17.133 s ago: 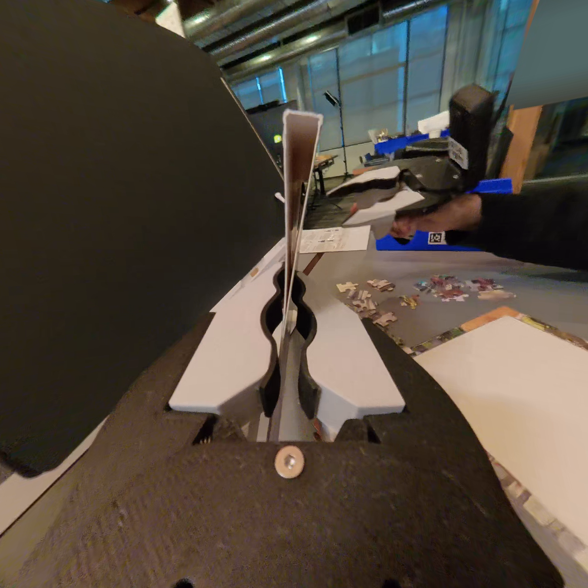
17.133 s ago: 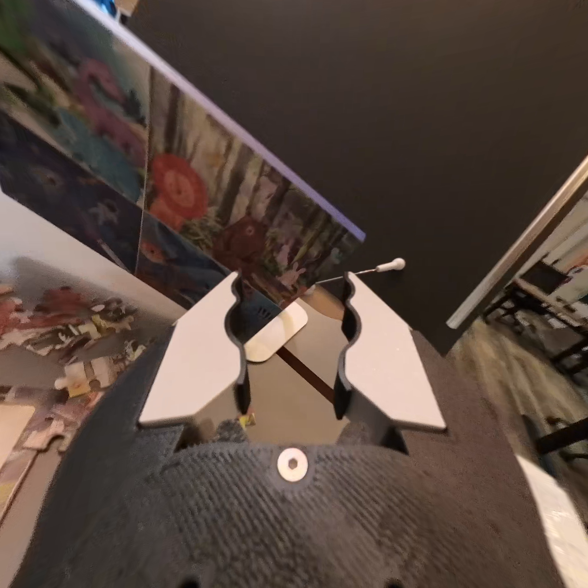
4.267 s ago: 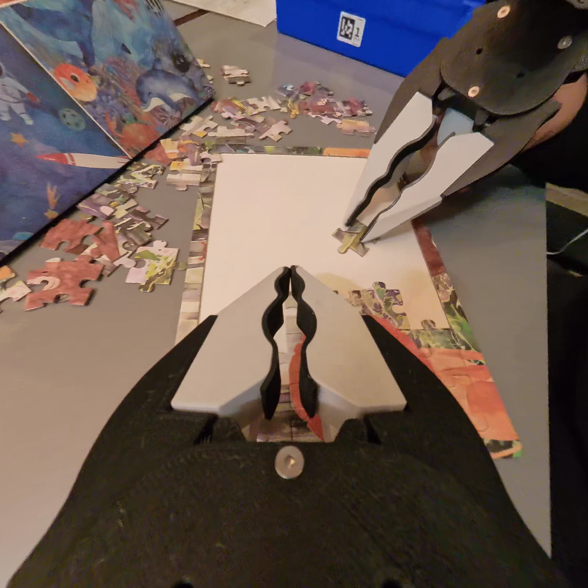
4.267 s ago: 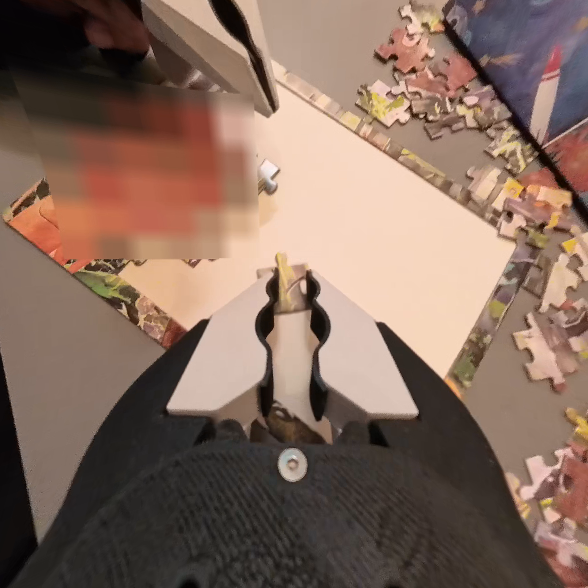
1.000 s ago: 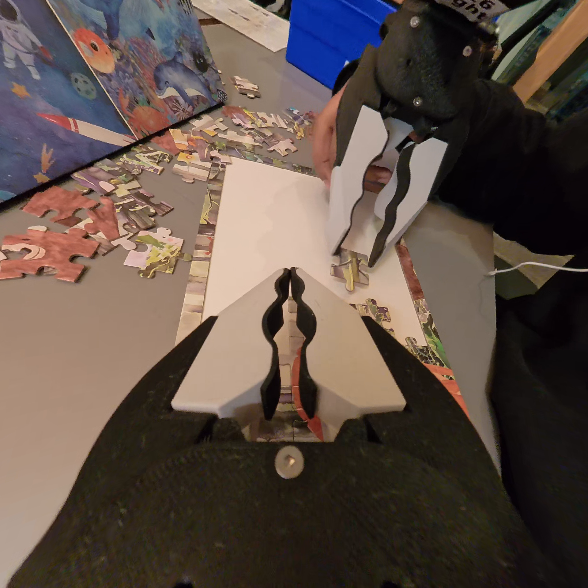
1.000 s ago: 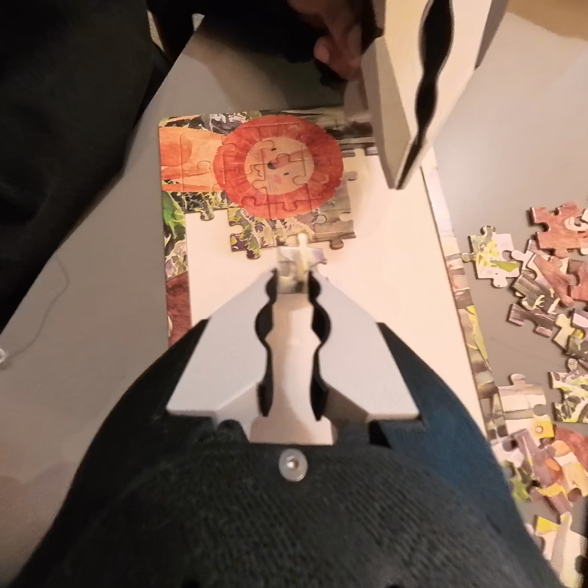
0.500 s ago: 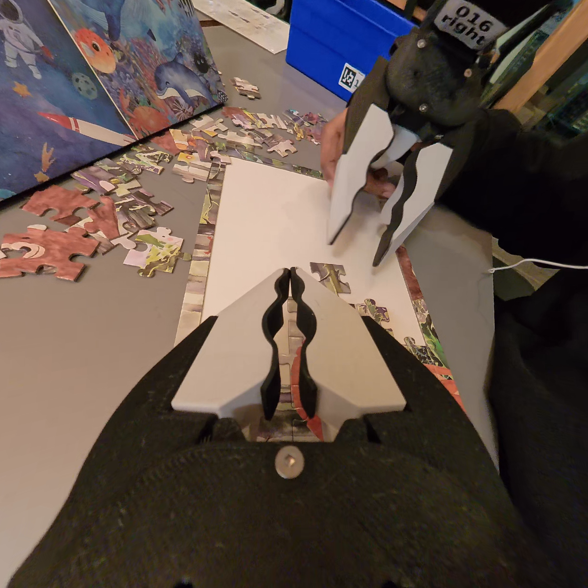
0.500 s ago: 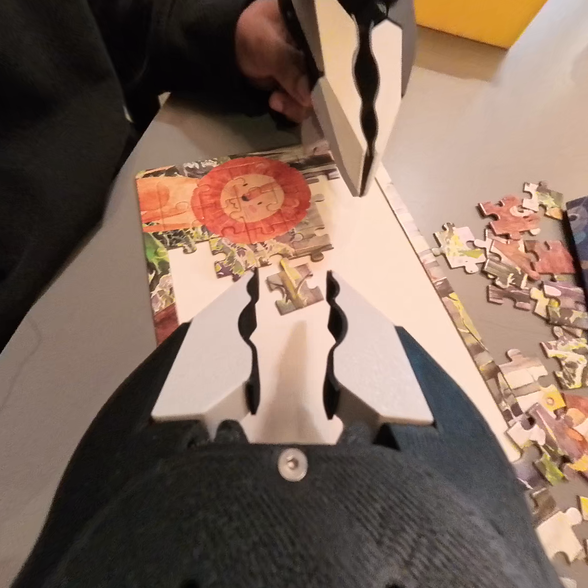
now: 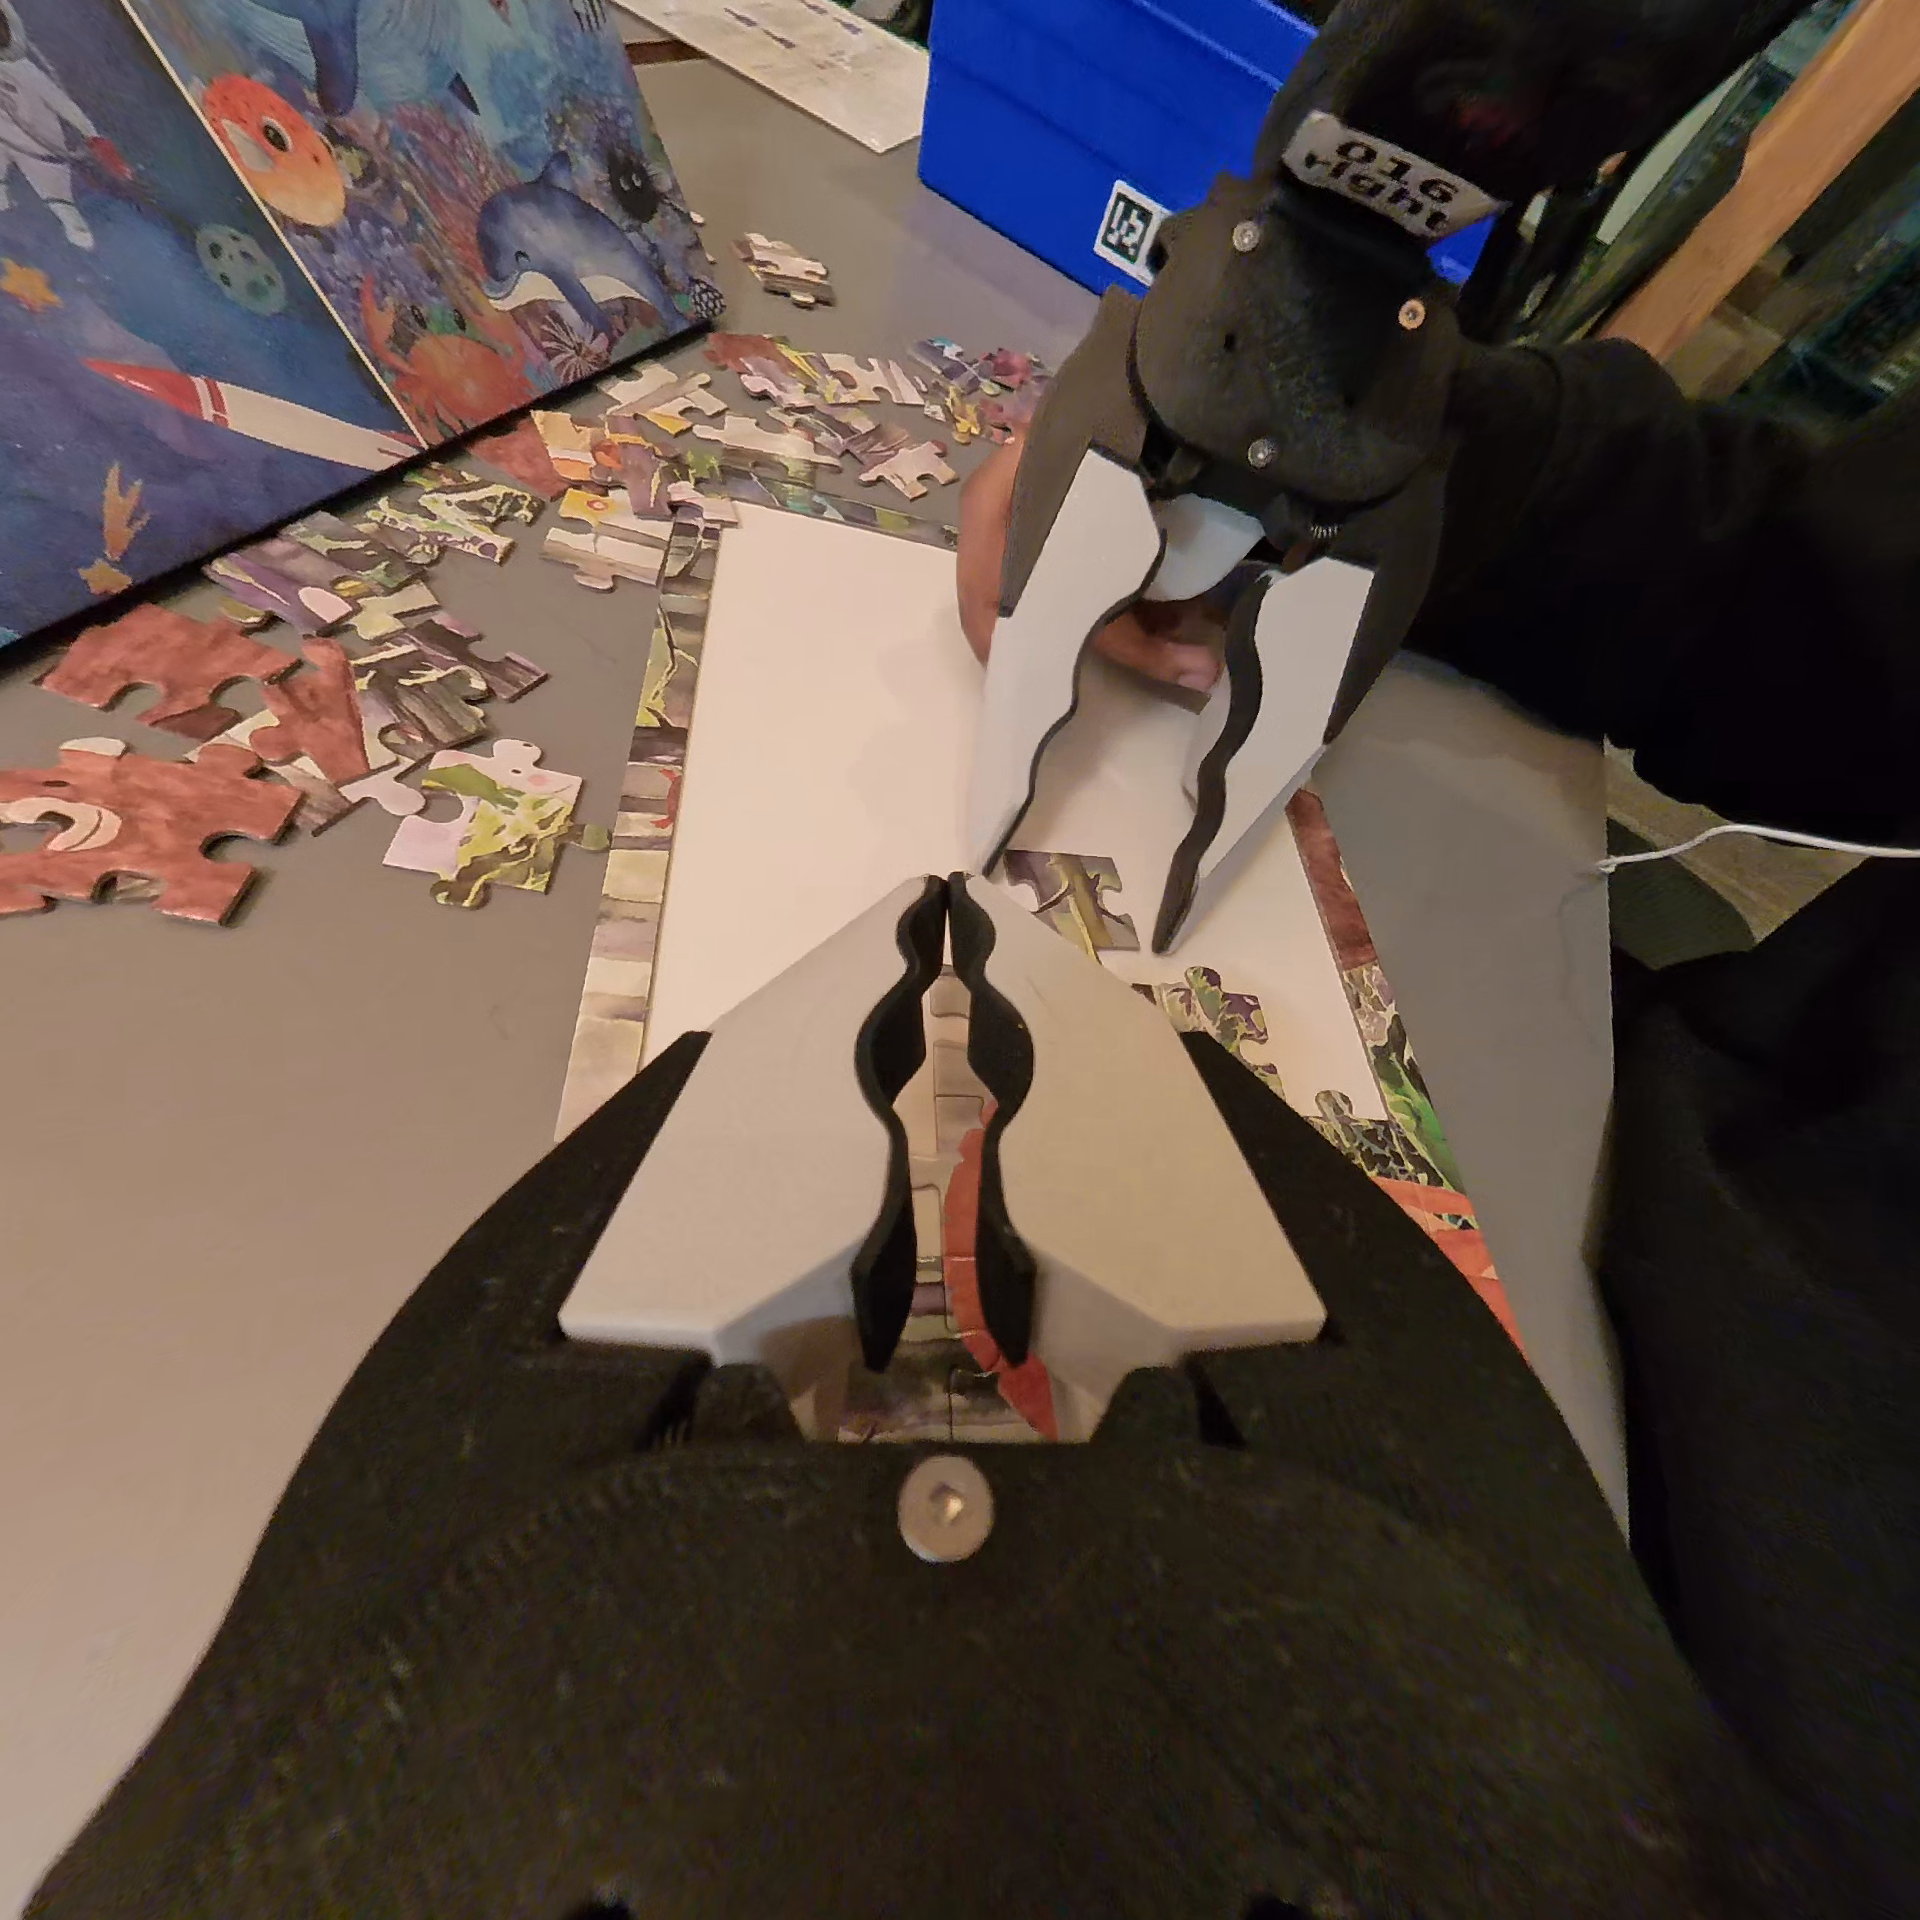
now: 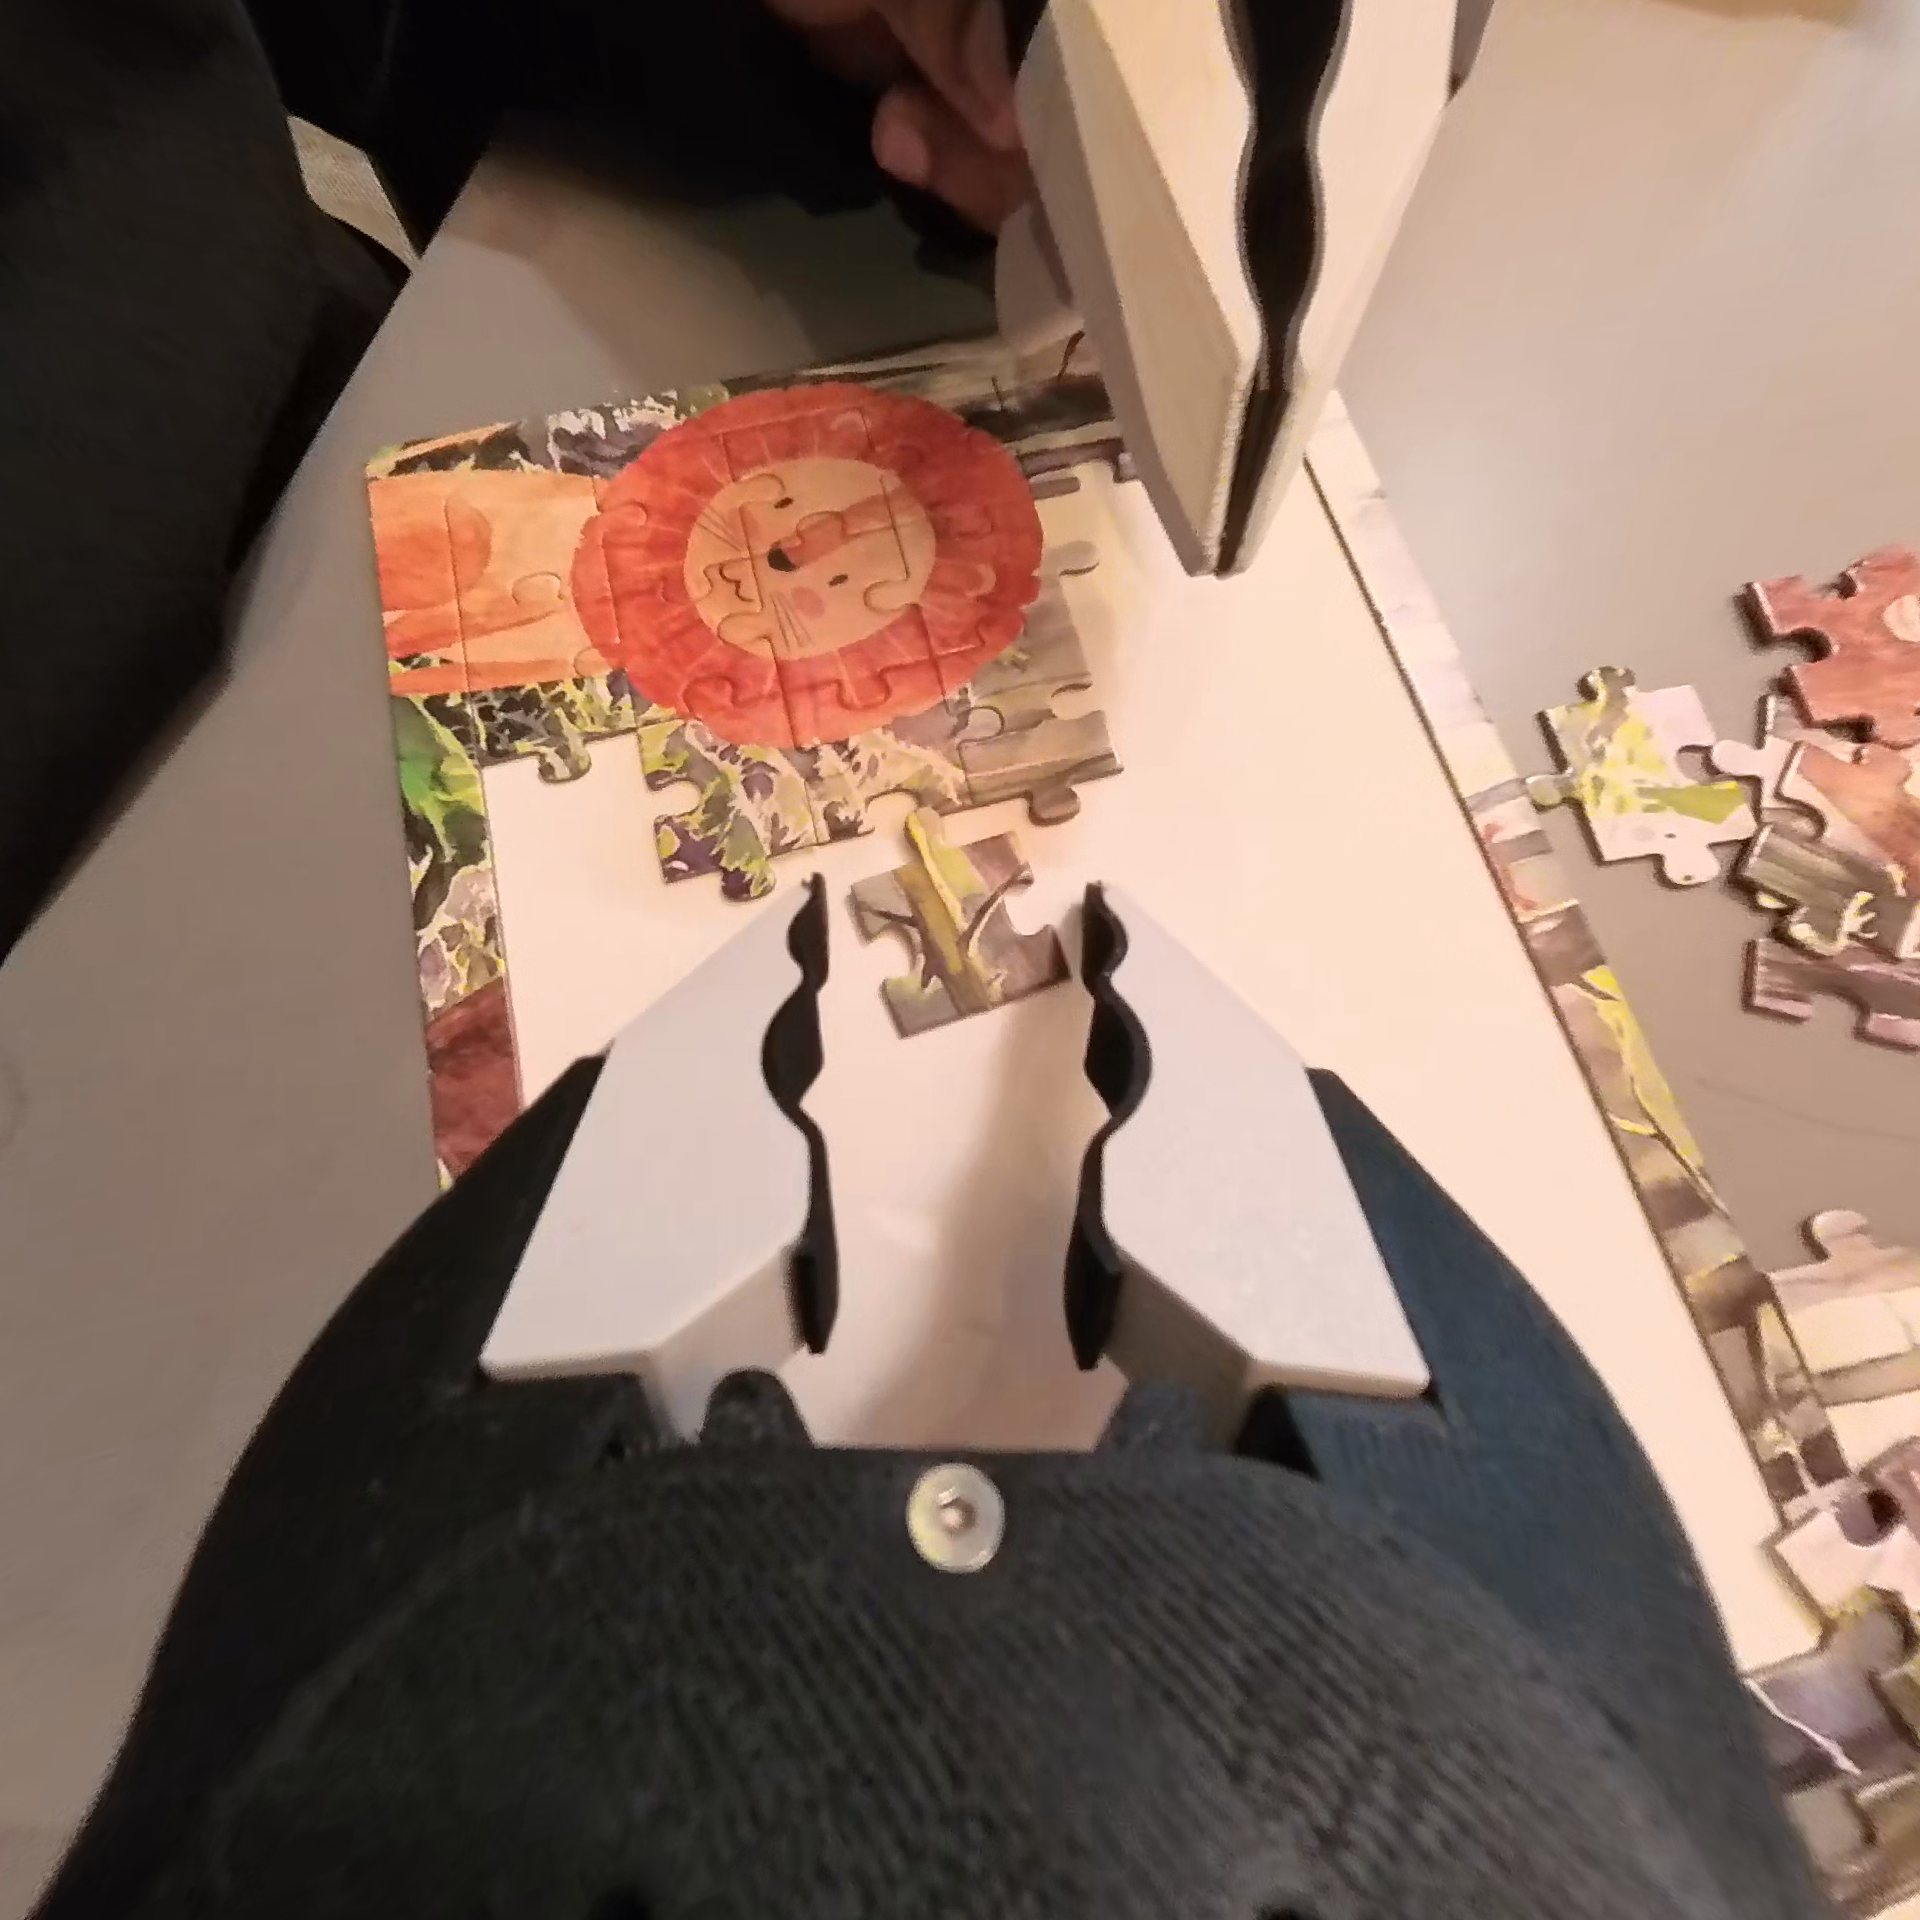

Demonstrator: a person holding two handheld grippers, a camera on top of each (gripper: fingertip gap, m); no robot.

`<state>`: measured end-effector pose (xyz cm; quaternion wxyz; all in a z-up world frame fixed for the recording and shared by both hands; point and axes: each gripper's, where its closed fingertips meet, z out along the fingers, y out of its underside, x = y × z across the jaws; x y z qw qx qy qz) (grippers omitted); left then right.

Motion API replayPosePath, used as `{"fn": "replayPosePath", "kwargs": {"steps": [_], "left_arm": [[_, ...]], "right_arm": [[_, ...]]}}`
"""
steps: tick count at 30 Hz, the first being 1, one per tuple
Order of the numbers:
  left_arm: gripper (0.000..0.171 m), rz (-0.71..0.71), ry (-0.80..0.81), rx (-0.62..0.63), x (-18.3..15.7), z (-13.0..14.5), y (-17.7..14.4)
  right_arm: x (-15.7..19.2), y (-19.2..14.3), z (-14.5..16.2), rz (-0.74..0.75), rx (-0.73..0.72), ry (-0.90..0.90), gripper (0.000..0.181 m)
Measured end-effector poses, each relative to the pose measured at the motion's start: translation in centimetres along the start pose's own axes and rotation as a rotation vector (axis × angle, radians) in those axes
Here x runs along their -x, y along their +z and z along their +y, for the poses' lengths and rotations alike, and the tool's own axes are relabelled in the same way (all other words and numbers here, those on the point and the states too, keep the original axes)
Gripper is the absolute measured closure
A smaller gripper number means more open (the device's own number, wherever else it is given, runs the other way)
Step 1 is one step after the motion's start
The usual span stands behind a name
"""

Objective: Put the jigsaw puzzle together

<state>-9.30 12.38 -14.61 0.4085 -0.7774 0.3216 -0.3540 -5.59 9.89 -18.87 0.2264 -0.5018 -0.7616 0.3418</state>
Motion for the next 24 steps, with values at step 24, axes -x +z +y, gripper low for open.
{"fn": "replayPosePath", "kwargs": {"steps": [24], "left_arm": [[0.171,0.002,0.018,-0.016,-0.2,-0.2,-0.1]], "right_arm": [[-11.0,-21.0,8.4,0.868,-0.235,0.457,0.155]]}}
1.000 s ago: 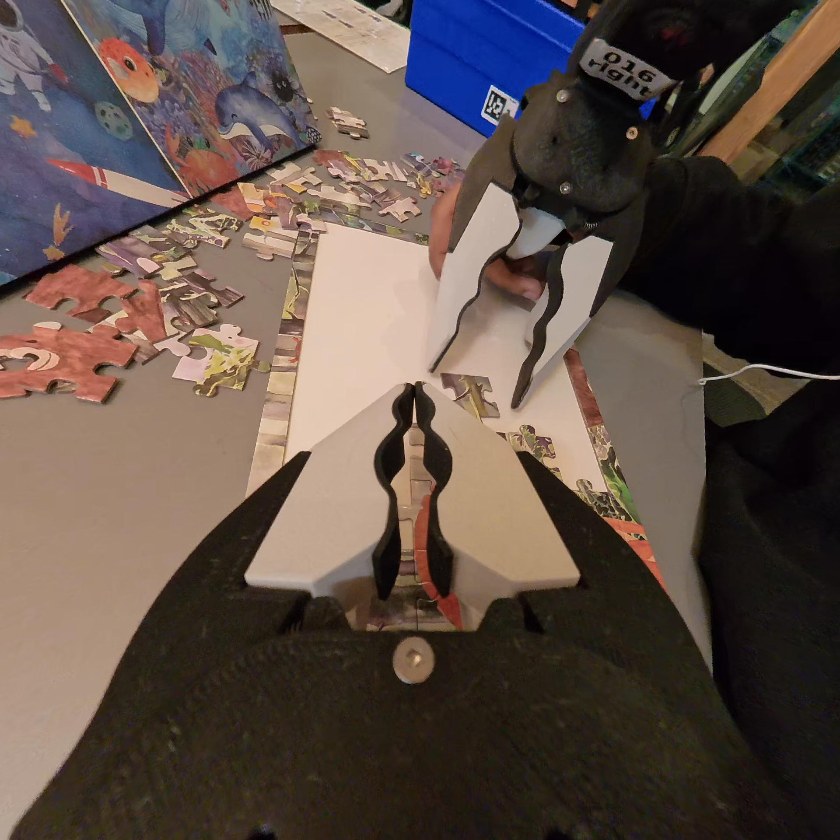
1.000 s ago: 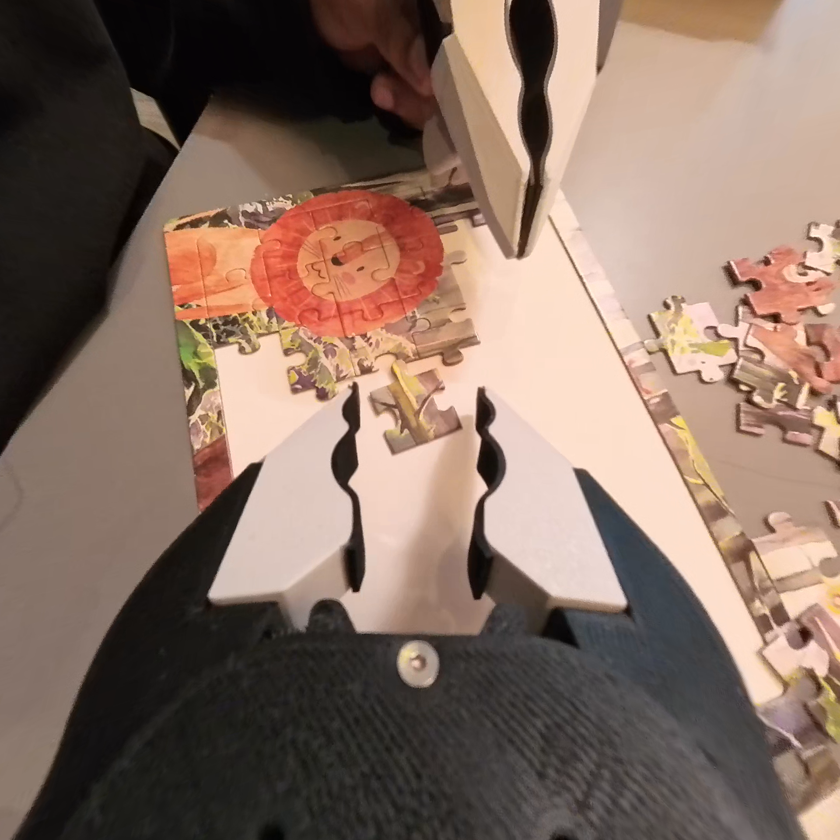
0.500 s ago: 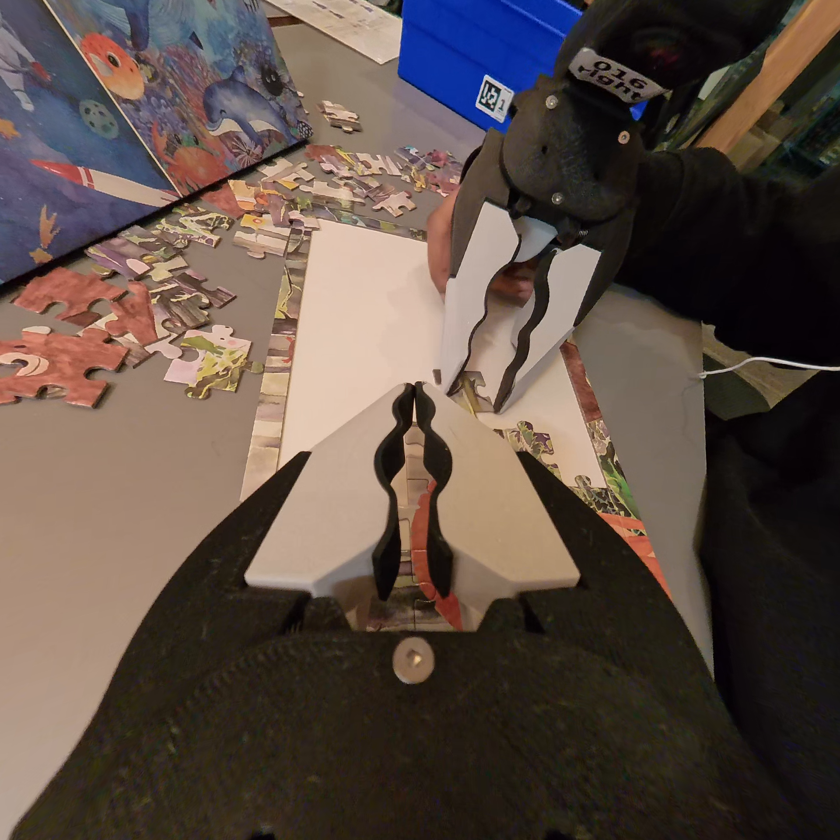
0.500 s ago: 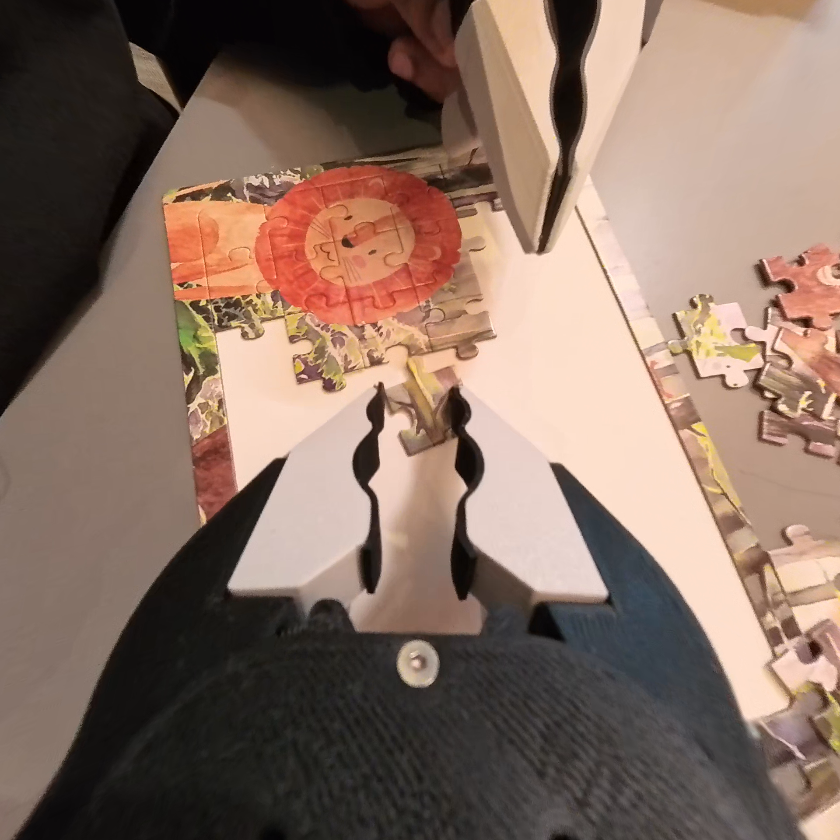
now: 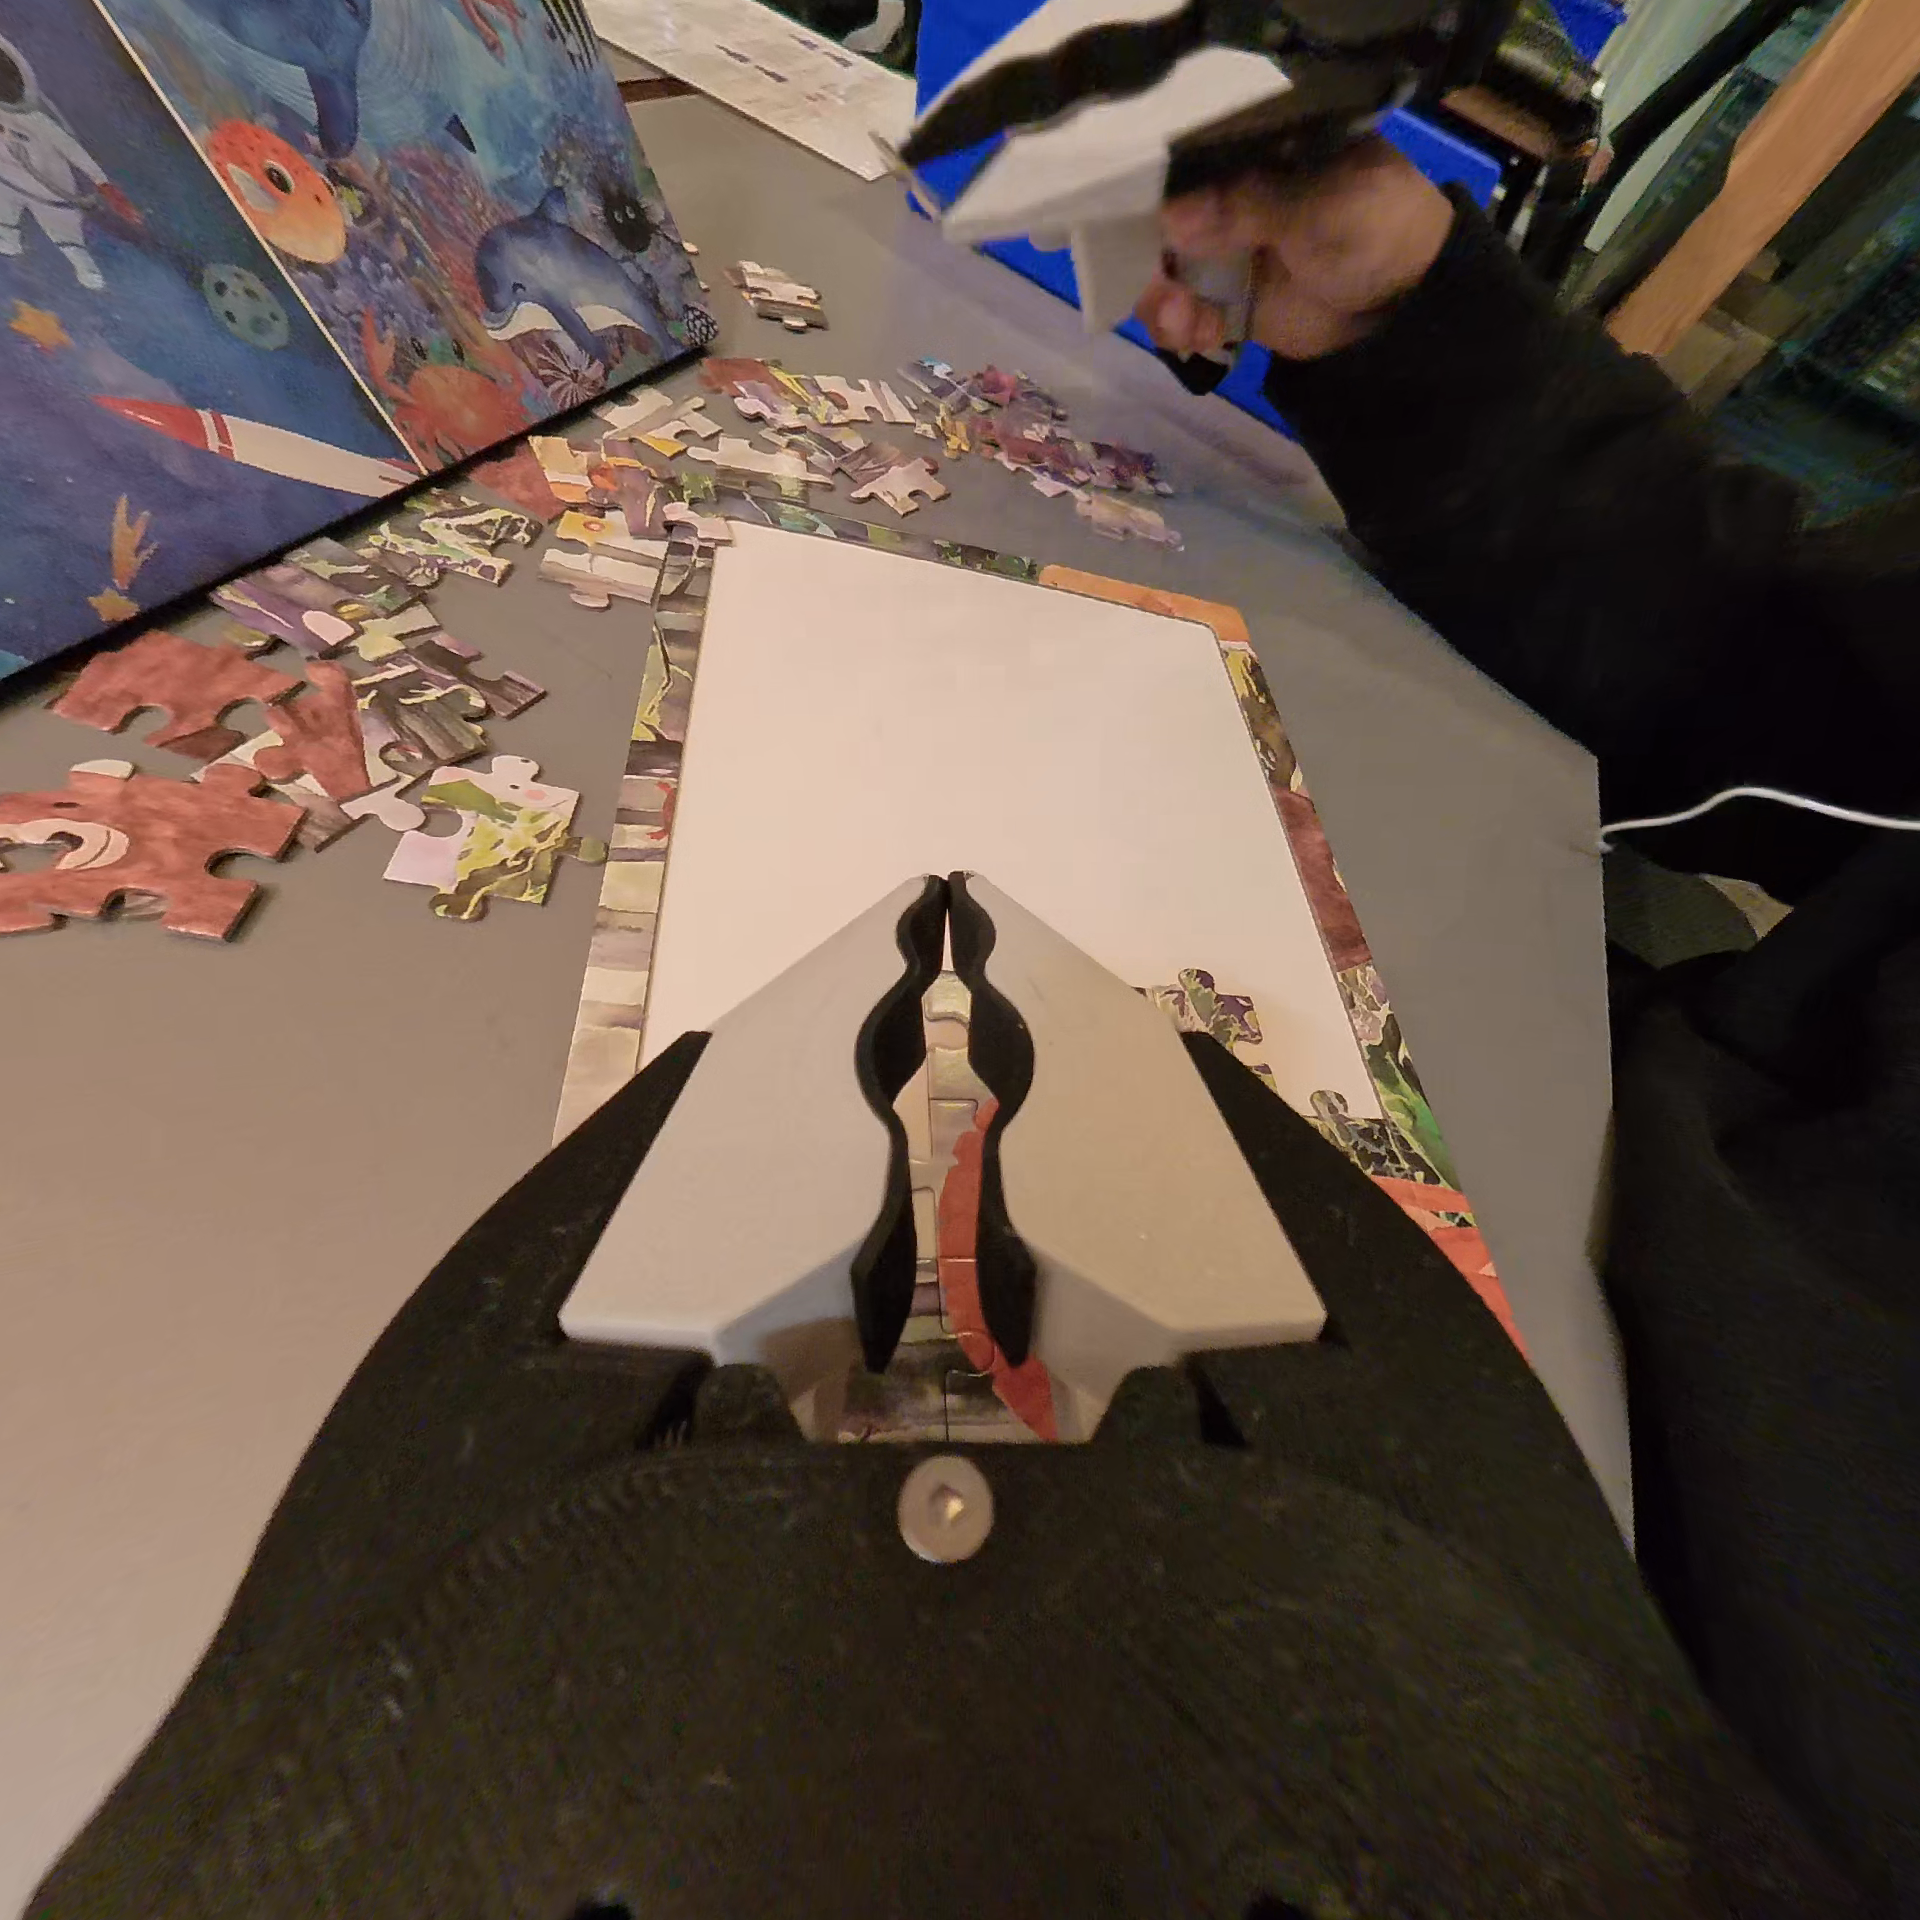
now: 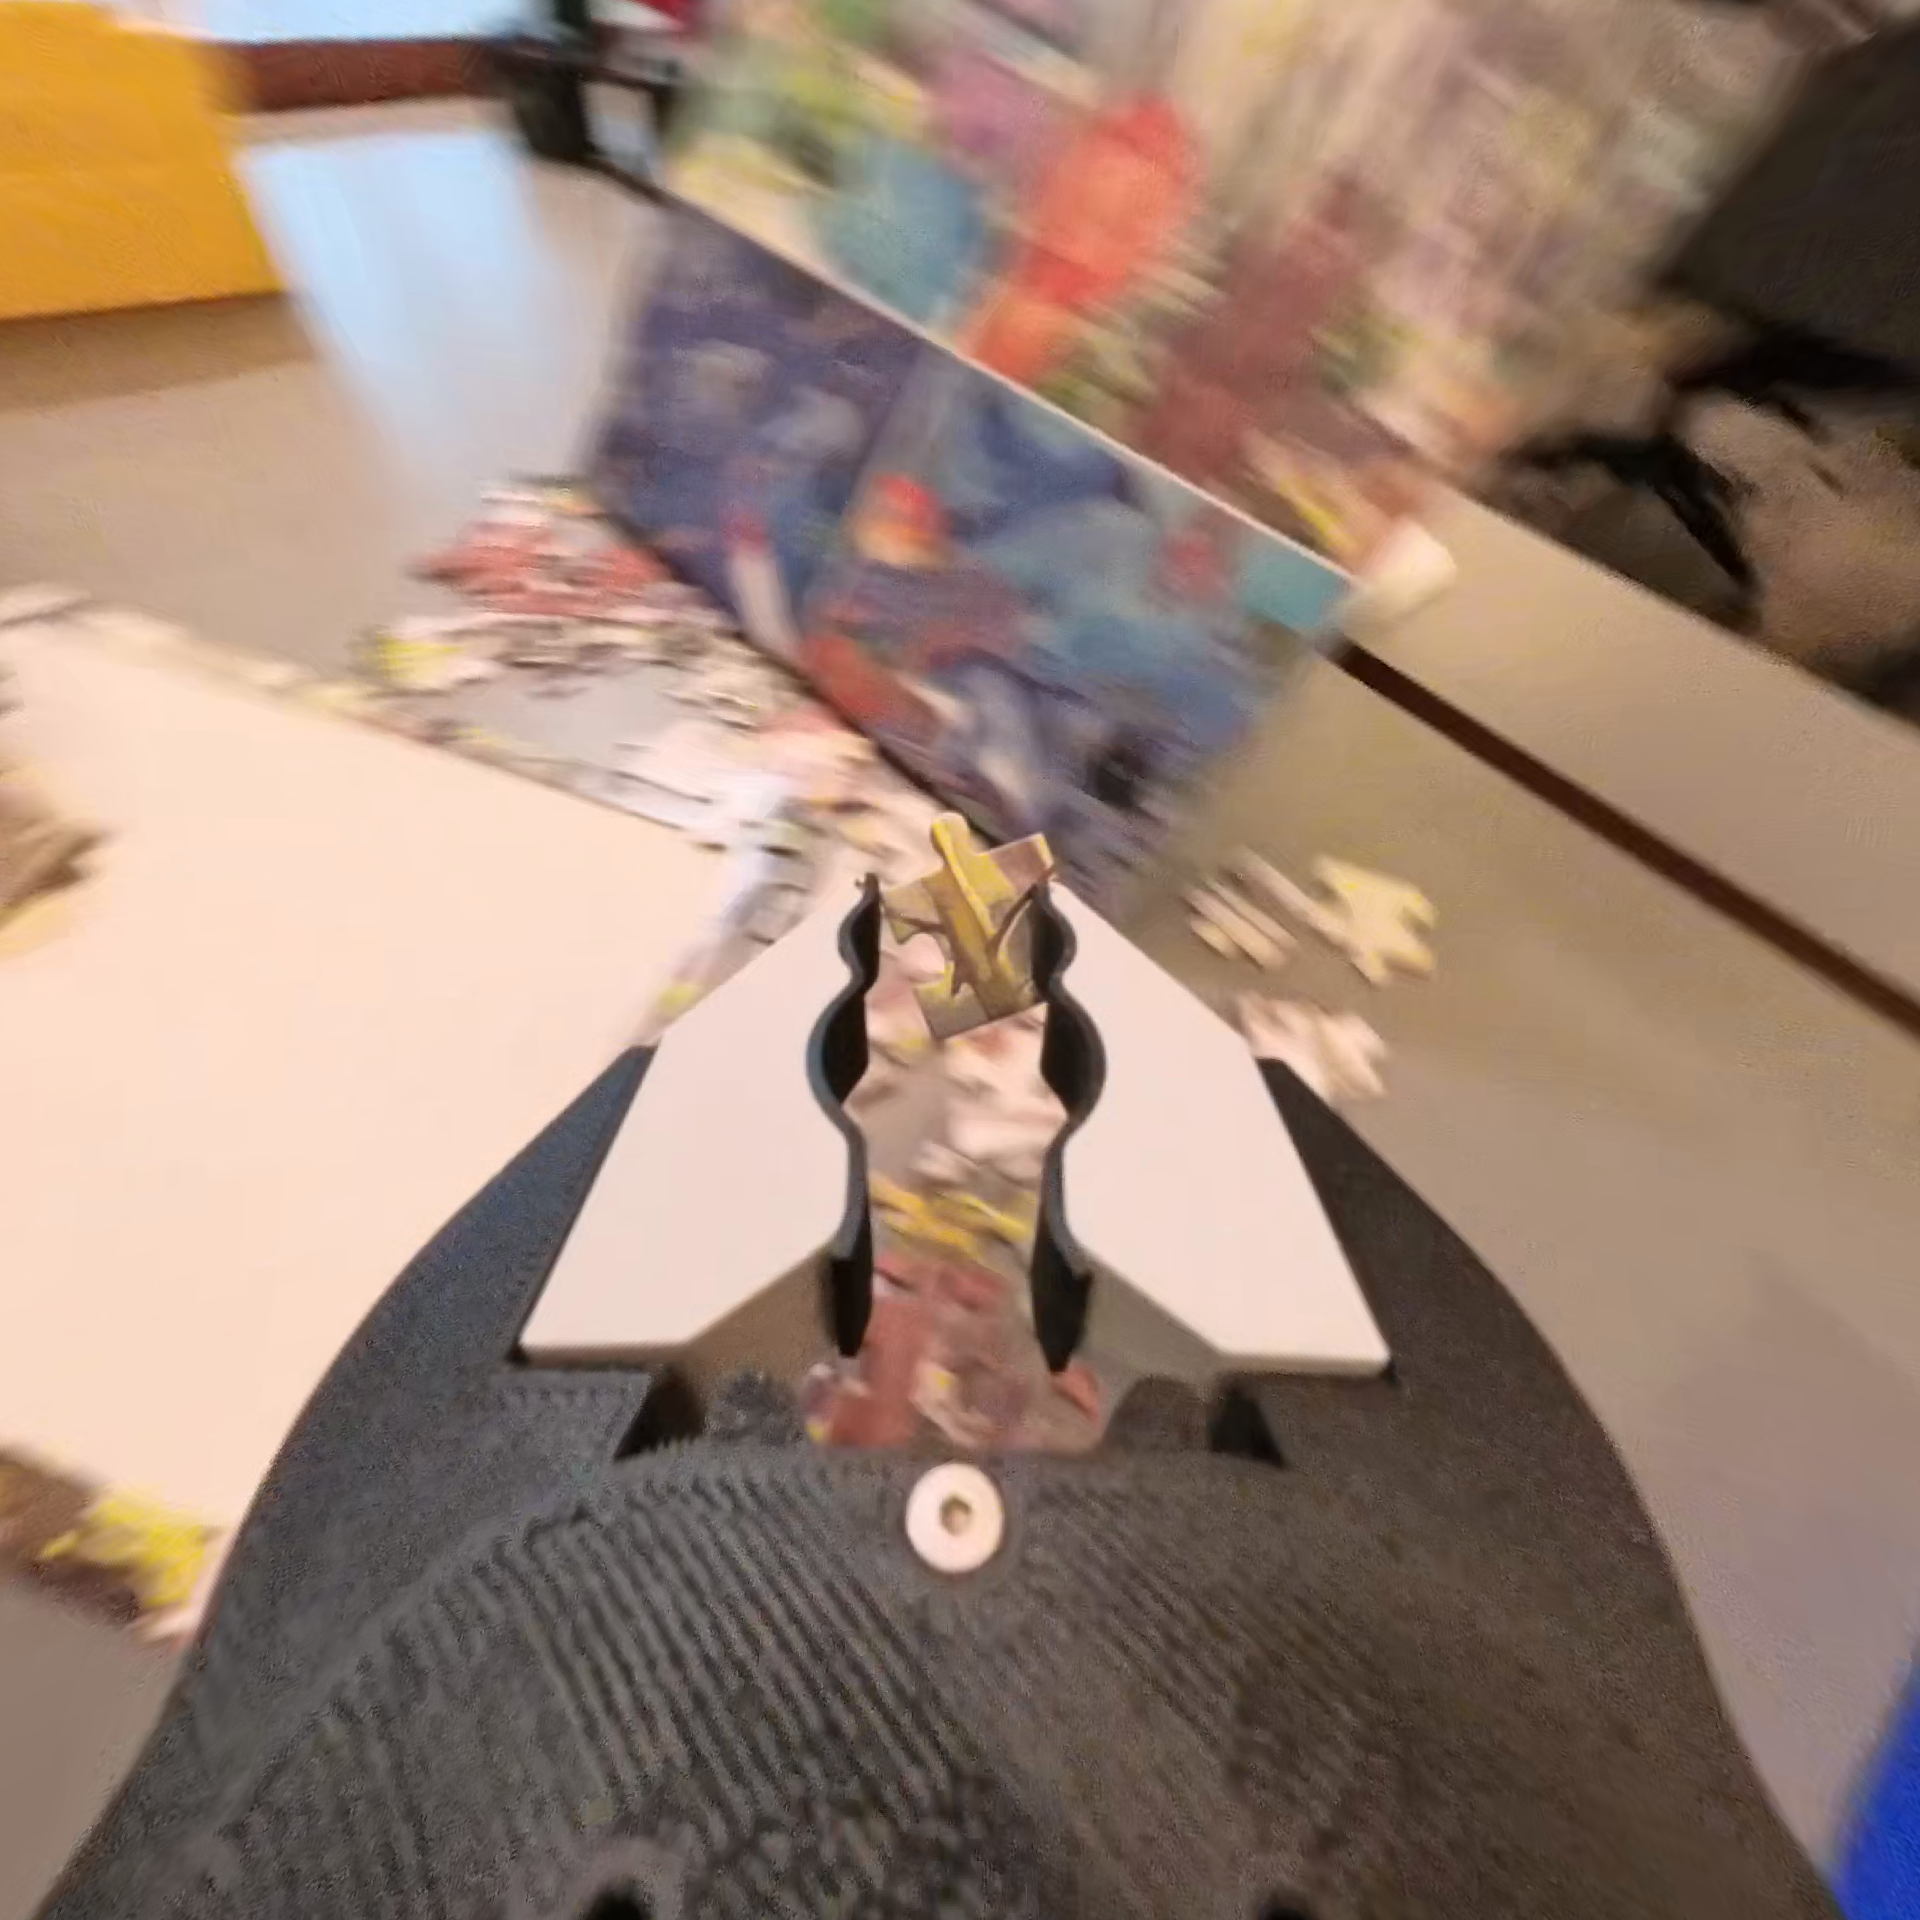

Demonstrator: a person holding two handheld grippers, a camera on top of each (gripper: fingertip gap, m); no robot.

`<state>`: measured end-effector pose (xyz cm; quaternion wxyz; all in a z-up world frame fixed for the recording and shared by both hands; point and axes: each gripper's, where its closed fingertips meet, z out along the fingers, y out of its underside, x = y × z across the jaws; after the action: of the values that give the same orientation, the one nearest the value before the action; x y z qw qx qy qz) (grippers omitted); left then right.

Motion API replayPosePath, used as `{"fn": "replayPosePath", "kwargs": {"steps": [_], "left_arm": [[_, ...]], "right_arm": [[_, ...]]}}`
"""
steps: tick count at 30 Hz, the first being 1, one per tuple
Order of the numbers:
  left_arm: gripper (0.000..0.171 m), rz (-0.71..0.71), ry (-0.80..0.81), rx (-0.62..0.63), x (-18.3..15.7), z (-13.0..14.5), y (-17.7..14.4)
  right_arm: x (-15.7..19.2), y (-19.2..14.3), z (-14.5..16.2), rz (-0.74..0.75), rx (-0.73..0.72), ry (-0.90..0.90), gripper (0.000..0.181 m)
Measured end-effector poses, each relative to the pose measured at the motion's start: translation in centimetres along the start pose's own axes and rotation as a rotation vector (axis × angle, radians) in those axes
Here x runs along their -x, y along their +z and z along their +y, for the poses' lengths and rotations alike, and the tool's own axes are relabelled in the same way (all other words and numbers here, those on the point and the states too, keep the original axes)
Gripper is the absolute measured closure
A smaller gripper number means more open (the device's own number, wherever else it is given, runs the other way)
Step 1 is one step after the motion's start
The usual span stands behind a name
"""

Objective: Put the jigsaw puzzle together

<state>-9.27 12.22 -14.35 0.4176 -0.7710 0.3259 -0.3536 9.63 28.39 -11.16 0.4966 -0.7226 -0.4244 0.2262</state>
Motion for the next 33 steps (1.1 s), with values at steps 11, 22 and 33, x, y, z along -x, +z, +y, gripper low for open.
{"fn": "replayPosePath", "kwargs": {"steps": [11,22,33], "left_arm": [[0.171,0.011,-0.002,-0.013,-0.2,-0.1,-0.2],[0.171,0.021,-0.022,-0.028,-0.2,-0.2,-0.4],[0.171,0.025,-0.026,-0.030,-0.2,-0.3,-0.4]], "right_arm": [[-10.3,-2.3,7.0,0.431,0.187,0.276,0.154],[-10.8,-2.4,7.5,0.443,0.196,0.294,0.153],[-9.9,-4.1,3.4,0.454,0.078,0.202,0.144]]}}
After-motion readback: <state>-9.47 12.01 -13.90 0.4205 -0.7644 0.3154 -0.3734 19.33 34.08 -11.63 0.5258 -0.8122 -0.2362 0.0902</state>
